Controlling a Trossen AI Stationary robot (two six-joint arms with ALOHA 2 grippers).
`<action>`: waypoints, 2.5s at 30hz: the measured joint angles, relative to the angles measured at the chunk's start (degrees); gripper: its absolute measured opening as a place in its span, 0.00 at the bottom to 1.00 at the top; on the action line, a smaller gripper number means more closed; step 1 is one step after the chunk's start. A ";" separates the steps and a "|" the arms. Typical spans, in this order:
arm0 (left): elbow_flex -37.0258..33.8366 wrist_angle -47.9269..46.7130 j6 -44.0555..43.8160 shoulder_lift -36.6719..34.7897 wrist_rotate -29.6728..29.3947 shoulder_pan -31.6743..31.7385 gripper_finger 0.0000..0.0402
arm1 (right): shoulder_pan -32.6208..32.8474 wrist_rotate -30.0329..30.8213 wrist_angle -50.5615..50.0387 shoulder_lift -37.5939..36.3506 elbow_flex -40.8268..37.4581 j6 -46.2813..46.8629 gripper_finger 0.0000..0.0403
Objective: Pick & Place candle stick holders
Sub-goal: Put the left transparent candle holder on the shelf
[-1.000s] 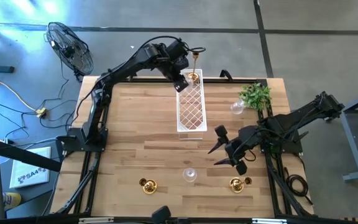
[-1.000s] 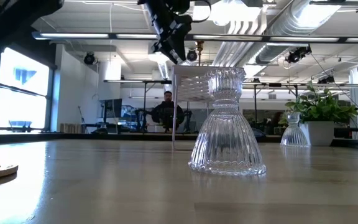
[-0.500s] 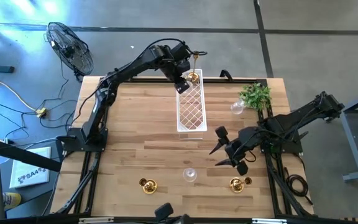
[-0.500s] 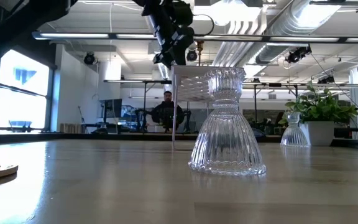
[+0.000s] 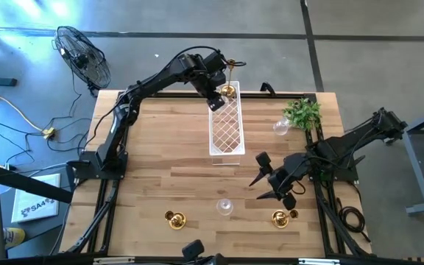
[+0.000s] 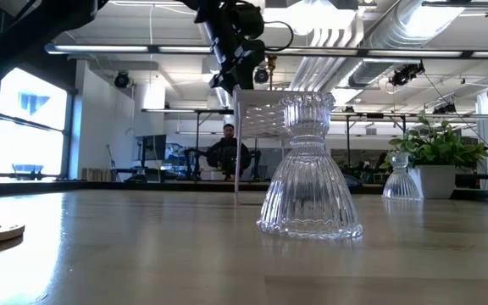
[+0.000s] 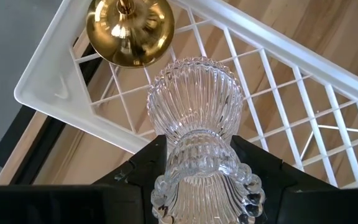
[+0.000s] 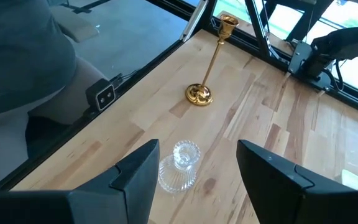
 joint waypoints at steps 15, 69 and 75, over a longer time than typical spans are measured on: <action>-0.02 -1.17 0.23 -0.90 -3.07 0.02 0.38 | -0.02 0.17 -0.13 0.02 0.00 -0.32 0.52; -0.02 -0.74 1.44 -1.37 -4.94 0.16 0.38 | -0.17 3.11 8.68 -0.07 -7.56 -2.94 0.52; -0.17 -0.91 1.42 -1.35 -3.99 0.44 0.38 | -0.17 3.13 8.68 -0.07 -7.56 -2.92 0.52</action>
